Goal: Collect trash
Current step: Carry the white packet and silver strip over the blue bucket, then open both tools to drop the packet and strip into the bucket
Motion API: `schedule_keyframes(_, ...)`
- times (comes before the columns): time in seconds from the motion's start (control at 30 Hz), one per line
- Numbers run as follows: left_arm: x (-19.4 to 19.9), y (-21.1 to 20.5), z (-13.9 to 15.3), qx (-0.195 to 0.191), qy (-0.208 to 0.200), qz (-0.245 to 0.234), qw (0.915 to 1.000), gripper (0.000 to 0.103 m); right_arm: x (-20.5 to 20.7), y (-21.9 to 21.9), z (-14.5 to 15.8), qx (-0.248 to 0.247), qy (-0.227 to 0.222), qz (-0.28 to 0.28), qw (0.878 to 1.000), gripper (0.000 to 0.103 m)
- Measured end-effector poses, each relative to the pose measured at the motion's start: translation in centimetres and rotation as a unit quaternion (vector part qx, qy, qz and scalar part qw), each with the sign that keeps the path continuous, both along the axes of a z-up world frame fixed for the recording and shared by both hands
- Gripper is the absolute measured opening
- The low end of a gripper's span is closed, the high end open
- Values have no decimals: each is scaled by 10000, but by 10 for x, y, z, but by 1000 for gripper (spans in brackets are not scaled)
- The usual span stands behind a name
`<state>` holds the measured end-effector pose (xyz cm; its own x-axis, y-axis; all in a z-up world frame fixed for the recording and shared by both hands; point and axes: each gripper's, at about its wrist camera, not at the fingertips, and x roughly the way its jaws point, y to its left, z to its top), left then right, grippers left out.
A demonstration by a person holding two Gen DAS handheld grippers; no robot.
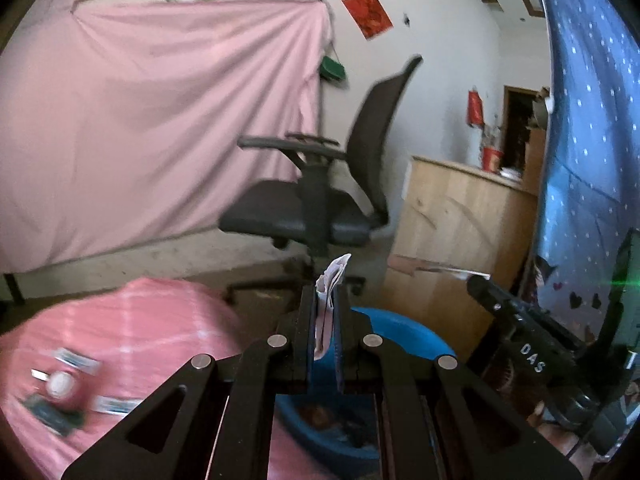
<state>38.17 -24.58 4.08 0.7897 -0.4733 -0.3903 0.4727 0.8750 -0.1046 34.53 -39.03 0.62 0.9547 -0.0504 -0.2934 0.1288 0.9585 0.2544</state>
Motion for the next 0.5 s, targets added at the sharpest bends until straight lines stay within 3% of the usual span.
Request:
schedule_keyframes(0.17,21,-34,-20,125,515,-161,9985,6,15,-19,-24,267,632,-100,9976,26)
schedule_keyframes(0.33,35,-45,-43,159,1169,-207,9928,6,28,-27,-42,349,1112,-44,9932,27)
schedule_keyframes(0.5,45,-45,-55,156,1559,-160,9875,7,36,-26,-54,419,1397,122,9892,31)
